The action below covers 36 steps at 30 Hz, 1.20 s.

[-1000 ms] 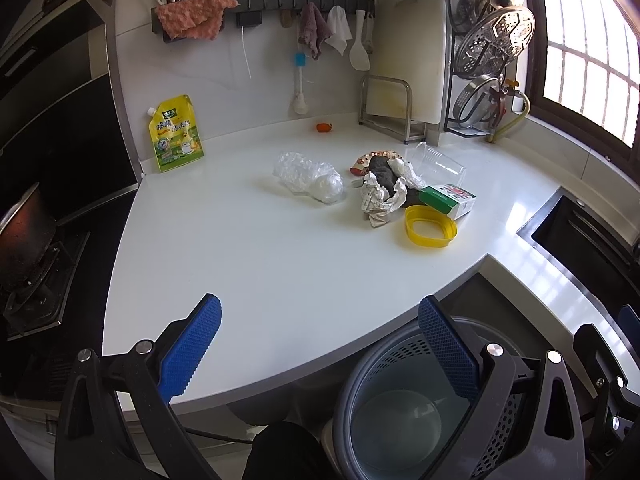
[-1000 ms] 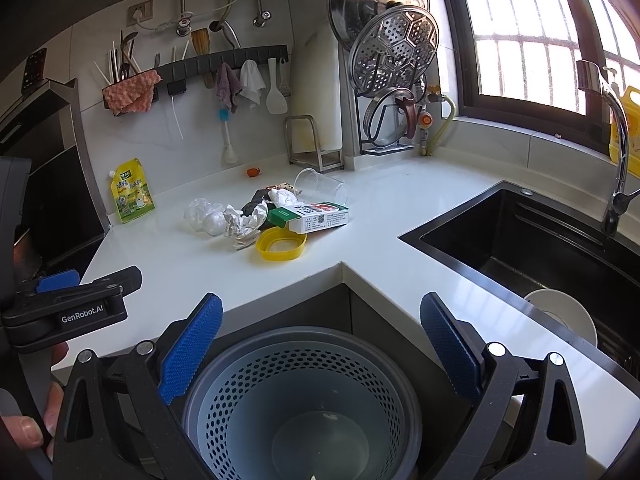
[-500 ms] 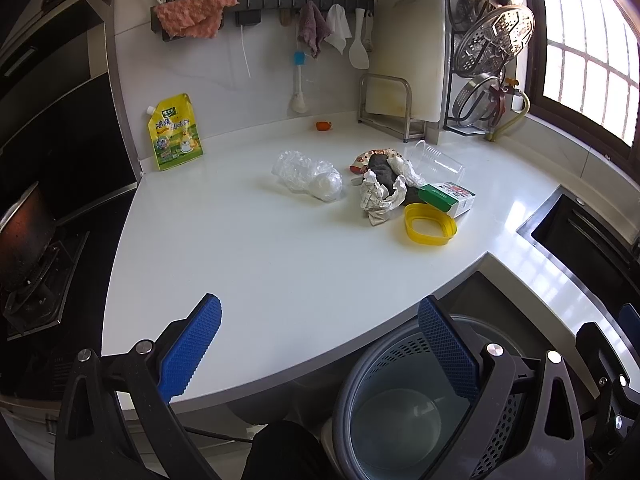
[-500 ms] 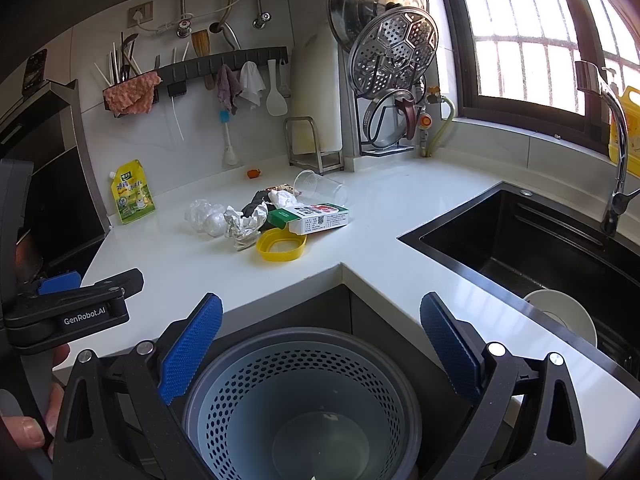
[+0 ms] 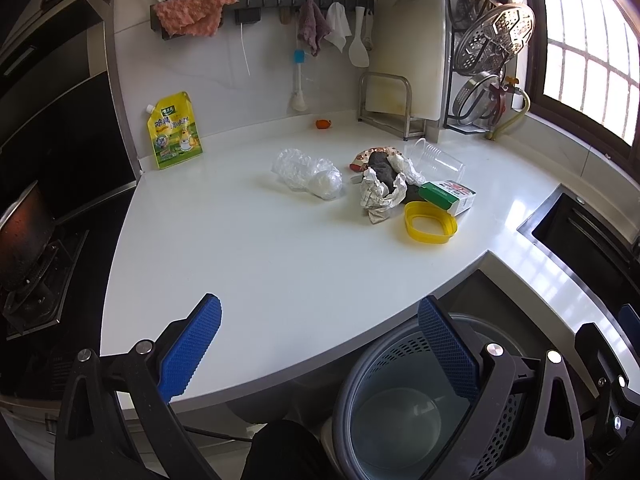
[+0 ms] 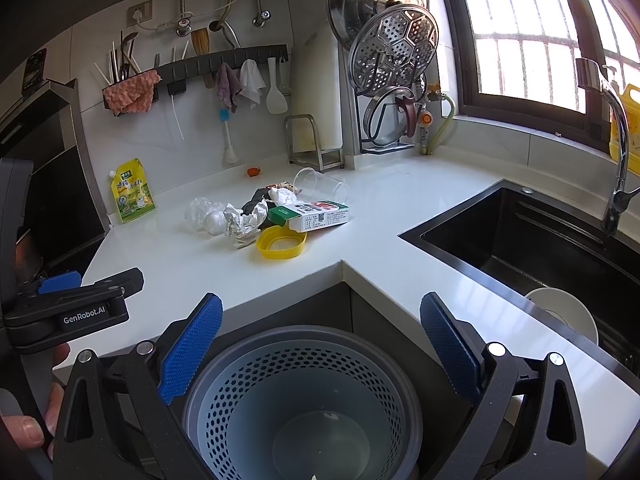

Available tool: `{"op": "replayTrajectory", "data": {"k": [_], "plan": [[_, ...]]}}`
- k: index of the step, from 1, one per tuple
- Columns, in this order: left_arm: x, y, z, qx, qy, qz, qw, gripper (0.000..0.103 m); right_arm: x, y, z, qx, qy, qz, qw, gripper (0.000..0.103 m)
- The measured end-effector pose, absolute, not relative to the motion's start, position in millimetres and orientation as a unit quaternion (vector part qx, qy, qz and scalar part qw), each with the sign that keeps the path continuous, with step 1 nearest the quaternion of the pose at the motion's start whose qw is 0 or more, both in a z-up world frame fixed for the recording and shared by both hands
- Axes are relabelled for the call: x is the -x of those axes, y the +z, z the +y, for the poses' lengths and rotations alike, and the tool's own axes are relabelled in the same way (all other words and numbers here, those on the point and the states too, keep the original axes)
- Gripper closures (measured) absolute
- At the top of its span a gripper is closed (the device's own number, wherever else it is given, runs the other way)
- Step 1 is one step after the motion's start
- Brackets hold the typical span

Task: Collect trash

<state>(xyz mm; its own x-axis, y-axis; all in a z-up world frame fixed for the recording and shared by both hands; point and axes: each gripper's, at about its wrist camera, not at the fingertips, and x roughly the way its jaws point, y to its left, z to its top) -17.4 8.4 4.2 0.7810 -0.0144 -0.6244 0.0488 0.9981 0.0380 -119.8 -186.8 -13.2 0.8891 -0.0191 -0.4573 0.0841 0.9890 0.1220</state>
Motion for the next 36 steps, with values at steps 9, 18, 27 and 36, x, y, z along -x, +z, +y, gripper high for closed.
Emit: {"op": "replayTrajectory", "data": {"k": [9,18,27,36], "plan": [[18,4,9,-0.026,-0.017,0.331,0.943,0.006,119,-15,-186,-0.070,-0.026,0.234,0.969,0.008],[16,-3,9,-0.026,-0.013,0.332,0.943,0.006,114,-23,-187,-0.071,-0.025,0.238,0.968,0.008],[-8,-22,16,-0.021,-0.005,0.347,0.938,0.006,84,-45,-203,-0.081,-0.027,0.255,0.963,0.008],[-45,-33,16,-0.016,0.003,0.359,0.933,0.006,29,-48,-205,-0.063,-0.015,0.261,0.963,0.008]]}}
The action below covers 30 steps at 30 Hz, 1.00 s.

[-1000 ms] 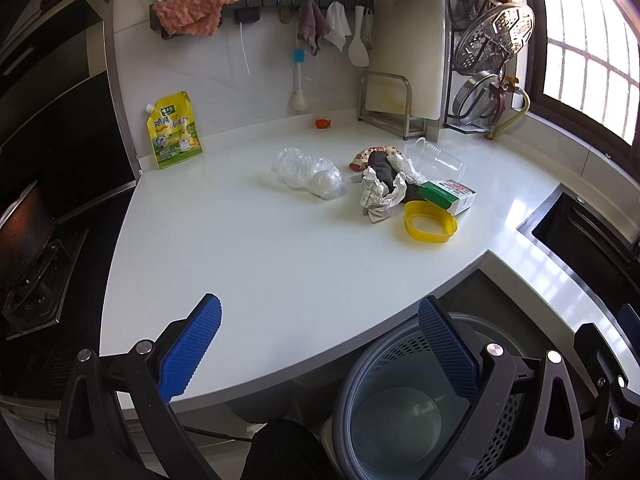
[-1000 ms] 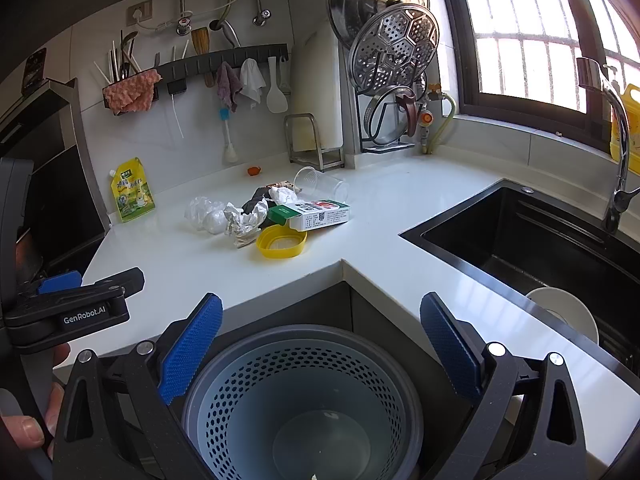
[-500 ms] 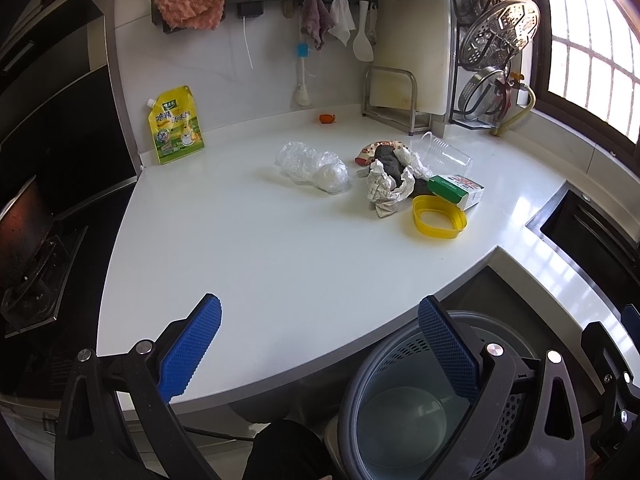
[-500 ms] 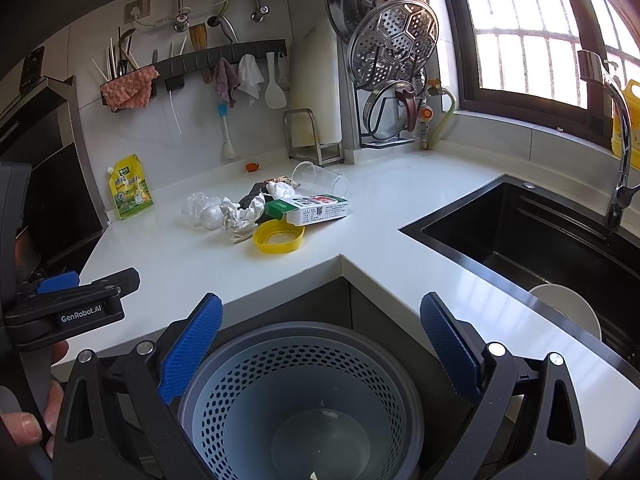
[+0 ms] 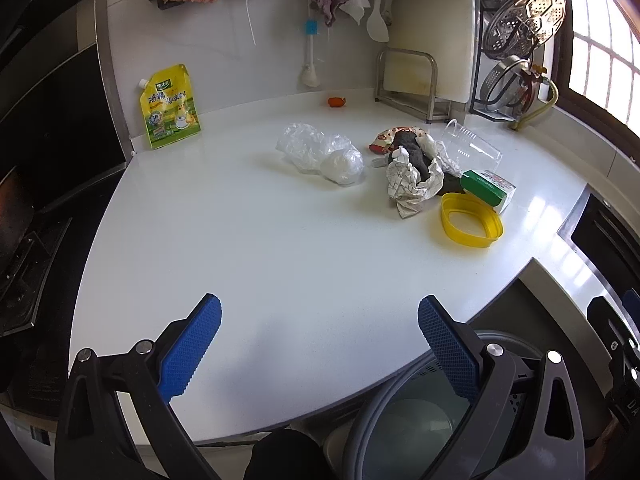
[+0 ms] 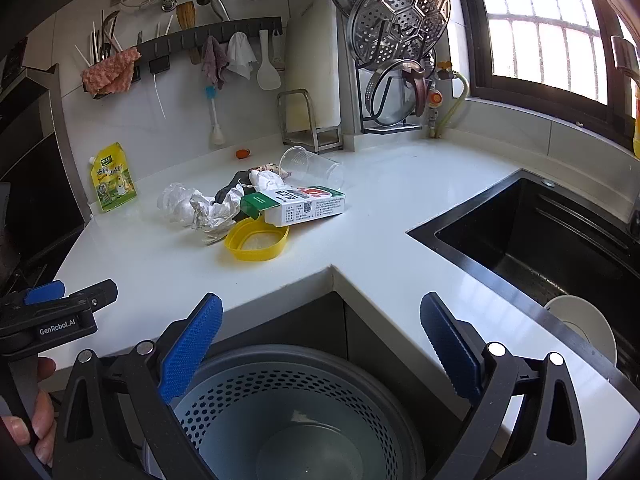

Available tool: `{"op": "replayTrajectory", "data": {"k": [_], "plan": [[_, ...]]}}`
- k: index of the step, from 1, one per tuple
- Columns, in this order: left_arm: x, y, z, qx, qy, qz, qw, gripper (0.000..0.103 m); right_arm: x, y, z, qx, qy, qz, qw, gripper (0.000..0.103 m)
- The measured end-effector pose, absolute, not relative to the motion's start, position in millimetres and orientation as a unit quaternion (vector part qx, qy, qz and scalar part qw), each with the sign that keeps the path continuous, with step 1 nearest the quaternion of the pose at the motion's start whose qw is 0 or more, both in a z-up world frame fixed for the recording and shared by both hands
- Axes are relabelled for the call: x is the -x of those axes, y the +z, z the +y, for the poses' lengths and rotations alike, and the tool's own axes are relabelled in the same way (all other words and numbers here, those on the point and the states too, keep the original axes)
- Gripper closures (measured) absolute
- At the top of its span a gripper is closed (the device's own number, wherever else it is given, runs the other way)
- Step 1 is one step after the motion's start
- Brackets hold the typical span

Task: Collect trash
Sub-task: 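Reach the right tool to the juice carton while the left tool approaches the yellow lid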

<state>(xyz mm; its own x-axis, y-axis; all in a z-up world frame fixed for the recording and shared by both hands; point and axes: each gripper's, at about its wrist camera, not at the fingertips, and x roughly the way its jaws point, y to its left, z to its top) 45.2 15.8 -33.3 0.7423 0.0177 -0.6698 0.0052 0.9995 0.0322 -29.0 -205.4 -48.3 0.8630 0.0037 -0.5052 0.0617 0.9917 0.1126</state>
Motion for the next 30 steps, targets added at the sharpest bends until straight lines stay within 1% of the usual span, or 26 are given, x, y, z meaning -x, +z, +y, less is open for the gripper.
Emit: {"op": "replayTrajectory", "data": {"k": [6,11,18,22,30], "plan": [[-64,-36,17,-0.008,0.001,0.362,0.932,0.006,-19,-43,-200,-0.042,-0.006,0.264,0.964,0.008],[-75,-34,15,-0.005,-0.002,0.359,0.933,0.006,-49,-37,-199,-0.054,0.000,0.267,0.962,0.008],[-83,-40,15,-0.003,-0.010,0.366,0.930,0.006,-82,-41,-177,0.005,-0.013,0.271,0.962,0.008],[-86,-42,19,0.003,-0.010,0.368,0.930,0.006,-99,-48,-168,0.017,-0.019,0.281,0.960,0.008],[-92,-47,27,0.019,-0.011,0.375,0.927,0.006,-118,-63,-148,0.079,-0.055,0.282,0.954,0.008]]}}
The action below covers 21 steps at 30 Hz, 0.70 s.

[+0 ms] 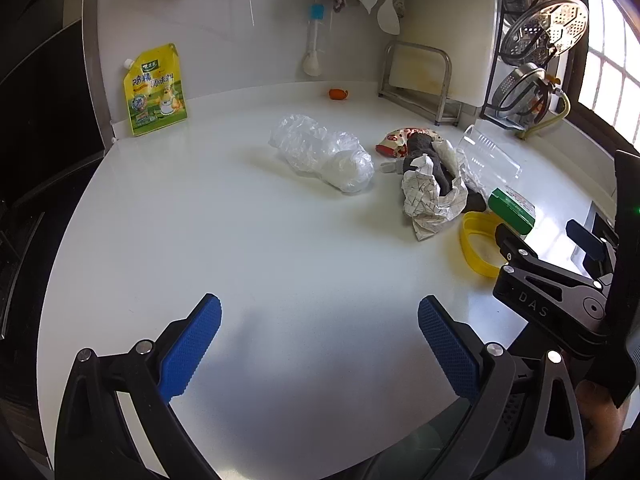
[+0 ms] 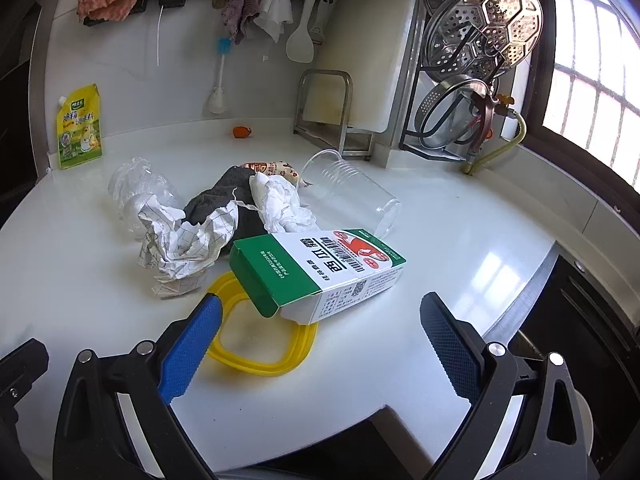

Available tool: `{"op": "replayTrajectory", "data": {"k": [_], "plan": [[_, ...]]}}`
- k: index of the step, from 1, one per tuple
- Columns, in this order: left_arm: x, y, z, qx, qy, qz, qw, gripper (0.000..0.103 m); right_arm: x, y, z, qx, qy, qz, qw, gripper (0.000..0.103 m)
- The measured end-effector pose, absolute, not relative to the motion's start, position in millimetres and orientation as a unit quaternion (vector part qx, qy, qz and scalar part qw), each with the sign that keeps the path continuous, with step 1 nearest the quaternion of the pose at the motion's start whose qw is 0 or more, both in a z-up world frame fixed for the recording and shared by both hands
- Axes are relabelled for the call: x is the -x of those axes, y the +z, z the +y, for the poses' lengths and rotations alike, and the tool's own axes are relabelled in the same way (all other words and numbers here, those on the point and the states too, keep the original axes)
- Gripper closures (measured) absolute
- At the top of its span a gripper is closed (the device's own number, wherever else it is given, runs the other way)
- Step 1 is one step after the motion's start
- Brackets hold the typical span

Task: Collect trash
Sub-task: 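Reach the right tool to the juice carton while the left tool approaches the yellow lid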

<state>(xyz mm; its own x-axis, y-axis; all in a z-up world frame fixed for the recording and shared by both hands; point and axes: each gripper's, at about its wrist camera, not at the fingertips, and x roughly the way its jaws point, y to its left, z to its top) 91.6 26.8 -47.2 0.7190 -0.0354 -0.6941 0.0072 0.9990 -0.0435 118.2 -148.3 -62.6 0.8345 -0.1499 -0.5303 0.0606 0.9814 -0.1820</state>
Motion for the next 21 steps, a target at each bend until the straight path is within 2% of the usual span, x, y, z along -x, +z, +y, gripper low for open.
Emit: {"op": "replayTrajectory", "data": {"k": [12,13,14,15,21], "plan": [[-93,-50,26,0.019,-0.011,0.377,0.926,0.006,-139,-66,-137,0.144,-0.078,0.277,0.947,0.012],[-93,-50,25,0.020,-0.011,0.377,0.926,0.006,-140,-66,-138,0.143,-0.074,0.279,0.947,0.024],[-93,-50,25,0.020,-0.011,0.377,0.926,0.006,-141,-66,-139,0.143,-0.071,0.284,0.945,0.041],[-93,-50,24,0.021,-0.011,0.377,0.926,0.006,-142,-67,-140,0.140,-0.067,0.290,0.944,0.048],[-93,-48,12,0.020,-0.019,0.376,0.926,0.006,-130,-56,-170,0.069,-0.036,0.275,0.958,0.069]]}}
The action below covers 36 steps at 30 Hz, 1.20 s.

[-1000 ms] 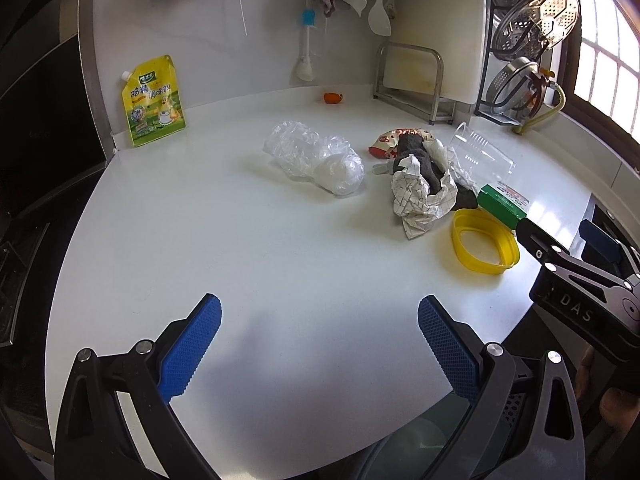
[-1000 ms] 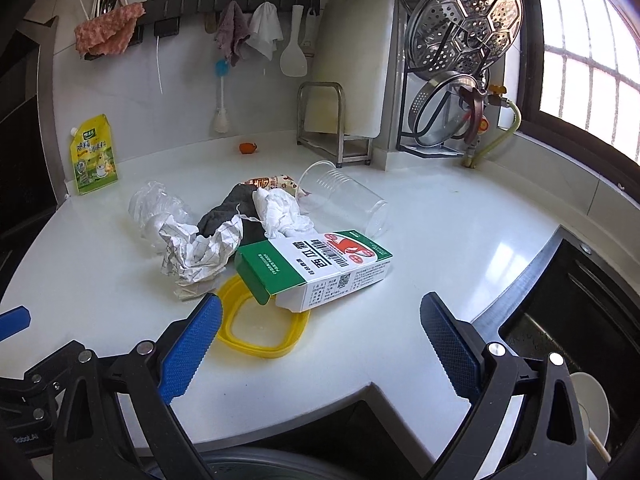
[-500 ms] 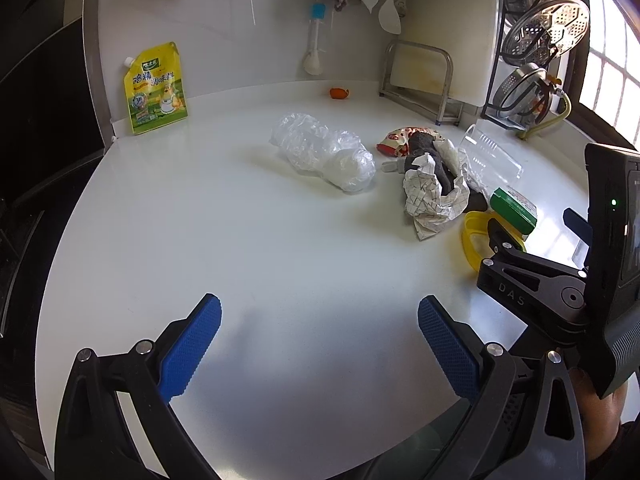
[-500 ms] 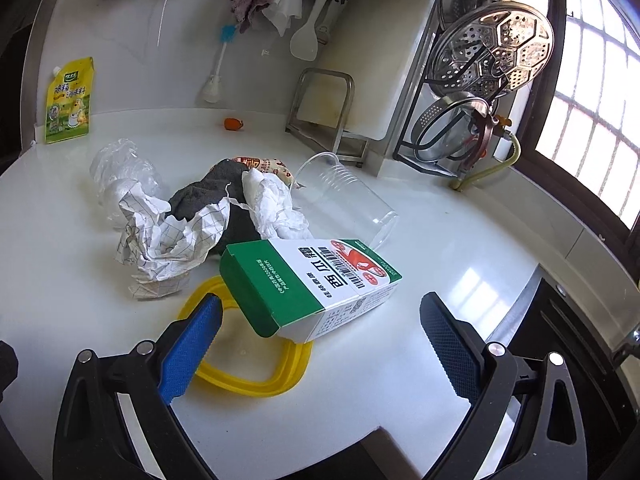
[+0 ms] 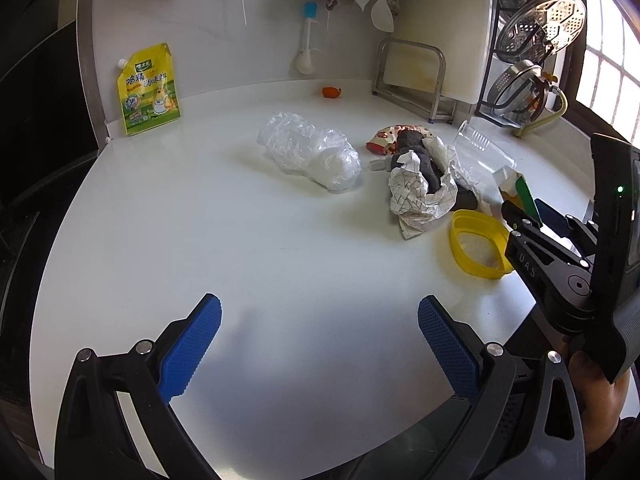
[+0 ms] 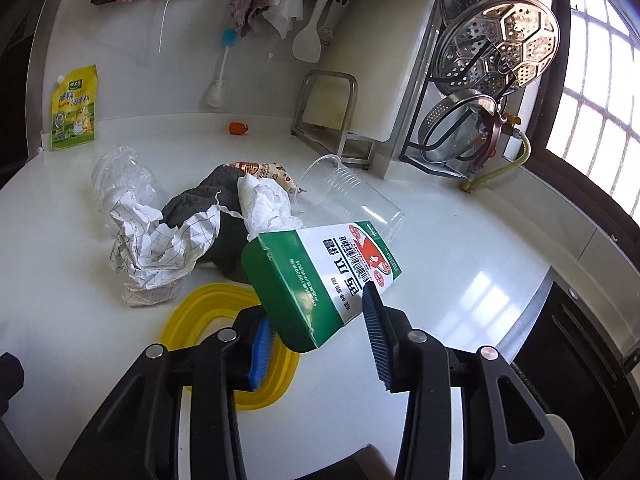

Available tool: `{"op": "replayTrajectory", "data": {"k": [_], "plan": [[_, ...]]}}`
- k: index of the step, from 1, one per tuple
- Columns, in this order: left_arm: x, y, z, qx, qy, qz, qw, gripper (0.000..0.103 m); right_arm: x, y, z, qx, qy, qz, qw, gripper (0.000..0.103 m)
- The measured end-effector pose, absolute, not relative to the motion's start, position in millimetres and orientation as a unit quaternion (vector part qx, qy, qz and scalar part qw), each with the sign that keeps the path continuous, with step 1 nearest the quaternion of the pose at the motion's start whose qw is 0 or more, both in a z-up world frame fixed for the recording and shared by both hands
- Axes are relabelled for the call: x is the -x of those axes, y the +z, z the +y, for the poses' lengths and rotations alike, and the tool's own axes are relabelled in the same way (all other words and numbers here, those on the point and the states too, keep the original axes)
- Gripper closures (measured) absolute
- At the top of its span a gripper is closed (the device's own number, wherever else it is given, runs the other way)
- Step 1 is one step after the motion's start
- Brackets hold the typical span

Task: Collect trash
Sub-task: 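Reach the right tool to the juice carton while the left tool approaches the yellow lid, then grasp the yellow lid with the left tool while the right tool lifts the carton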

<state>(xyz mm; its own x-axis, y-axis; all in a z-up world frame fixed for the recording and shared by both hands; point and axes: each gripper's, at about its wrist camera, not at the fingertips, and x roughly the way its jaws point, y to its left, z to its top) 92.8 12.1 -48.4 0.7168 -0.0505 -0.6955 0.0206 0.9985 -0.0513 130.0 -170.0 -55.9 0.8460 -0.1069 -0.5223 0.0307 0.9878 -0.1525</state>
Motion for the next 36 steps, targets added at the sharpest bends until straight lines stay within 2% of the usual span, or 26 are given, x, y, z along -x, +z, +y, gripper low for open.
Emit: {"op": "replayTrajectory", "data": {"k": [5,9,14,33,36], "plan": [[-95,-46,-8,0.021,-0.050,0.375,0.925,0.006,-119,-45,-210,-0.023,-0.003,0.264,0.964,0.075],[-99,-45,-31,0.026,-0.082,0.372,0.924,0.006,-104,-44,-243,-0.106,0.018,0.259,0.960,0.076],[-115,-48,-62,0.037,-0.114,0.386,0.915,0.006,-88,-46,-270,-0.153,0.021,0.253,0.955,0.076],[-161,-72,-123,0.024,-0.088,0.420,0.903,0.006,-53,-47,-321,-0.231,0.052,0.220,0.946,0.077],[-159,-71,-128,0.014,-0.089,0.409,0.908,0.011,-52,-47,-321,-0.229,0.055,0.219,0.947,0.077]]}}
